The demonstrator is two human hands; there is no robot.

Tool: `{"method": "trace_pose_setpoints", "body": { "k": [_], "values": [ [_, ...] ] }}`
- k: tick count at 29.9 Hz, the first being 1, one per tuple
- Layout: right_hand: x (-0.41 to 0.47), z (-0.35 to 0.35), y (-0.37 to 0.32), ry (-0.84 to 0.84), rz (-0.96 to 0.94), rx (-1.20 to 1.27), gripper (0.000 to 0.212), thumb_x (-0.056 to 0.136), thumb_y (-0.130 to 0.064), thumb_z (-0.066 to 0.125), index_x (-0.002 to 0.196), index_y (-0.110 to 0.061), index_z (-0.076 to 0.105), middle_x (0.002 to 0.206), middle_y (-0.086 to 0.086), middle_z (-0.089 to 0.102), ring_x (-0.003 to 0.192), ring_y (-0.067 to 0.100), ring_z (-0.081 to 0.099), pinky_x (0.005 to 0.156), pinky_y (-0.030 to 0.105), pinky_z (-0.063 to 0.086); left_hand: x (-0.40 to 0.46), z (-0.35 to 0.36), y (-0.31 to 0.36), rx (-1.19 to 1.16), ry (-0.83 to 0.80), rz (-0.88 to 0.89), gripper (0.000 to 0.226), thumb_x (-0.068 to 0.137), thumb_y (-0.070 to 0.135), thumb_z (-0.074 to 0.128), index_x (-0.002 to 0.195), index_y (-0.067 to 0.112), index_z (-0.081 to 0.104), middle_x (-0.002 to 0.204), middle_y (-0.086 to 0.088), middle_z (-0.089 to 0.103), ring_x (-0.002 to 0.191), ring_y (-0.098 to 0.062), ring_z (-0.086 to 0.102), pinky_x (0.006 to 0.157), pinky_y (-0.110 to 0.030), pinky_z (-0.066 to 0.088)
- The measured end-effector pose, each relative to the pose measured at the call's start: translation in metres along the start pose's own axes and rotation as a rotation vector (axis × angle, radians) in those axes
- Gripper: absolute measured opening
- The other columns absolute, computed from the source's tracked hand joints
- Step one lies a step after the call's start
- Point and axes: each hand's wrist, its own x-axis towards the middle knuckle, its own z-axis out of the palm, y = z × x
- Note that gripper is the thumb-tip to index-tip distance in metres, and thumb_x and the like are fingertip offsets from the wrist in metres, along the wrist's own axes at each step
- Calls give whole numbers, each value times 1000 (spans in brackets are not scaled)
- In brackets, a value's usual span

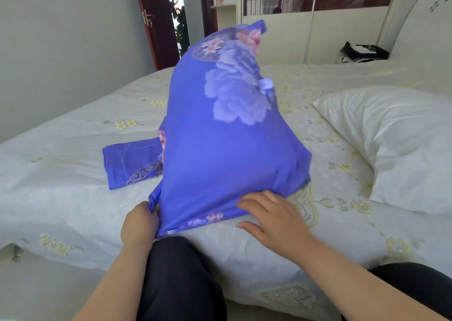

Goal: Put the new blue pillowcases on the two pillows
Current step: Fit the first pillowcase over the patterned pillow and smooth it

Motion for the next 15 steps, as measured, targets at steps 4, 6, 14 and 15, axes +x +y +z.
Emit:
{"method": "trace_pose_setpoints", "body": {
  "k": [4, 6, 14, 15],
  "values": [
    [14, -11, 31, 50, 210, -102, 50, 79, -35, 70, 125, -21, 56, 114, 0, 56, 94, 24, 58, 70, 34, 53, -3, -1, 10, 4, 114, 60, 32, 93, 27, 44, 65, 11, 41, 69, -12, 54, 67, -34, 52, 59, -32, 41],
    [24, -16, 48, 53, 353, -43, 46, 87, -32, 63, 130, -21, 52, 113, 2, 56, 98, 25, 57, 67, 34, 51, -2, -2, 17, 22, 125, 84, 28, 92, 24, 45, 66, 12, 40, 70, -12, 54, 66, -34, 51, 58, -32, 40],
    [80, -39, 62, 424, 319, 90, 51, 91, -19, 55, 139, -17, 41, 138, 11, 37, 123, 26, 43, 96, 35, 43, 0, -1, 19, 0, 125, 83, 28, 93, 36, 46, 83, 11, 43, 70, -8, 53, 66, -33, 51, 58, -34, 41],
    [88, -42, 62, 390, 288, 86, 58, 88, -15, 56, 143, -20, 36, 145, 10, 28, 126, 26, 40, 95, 36, 44, 0, -1, 22, -8, 132, 91, 26, 94, 35, 46, 84, 11, 42, 69, -7, 52, 65, -32, 50, 57, -34, 41]
  ]
}}
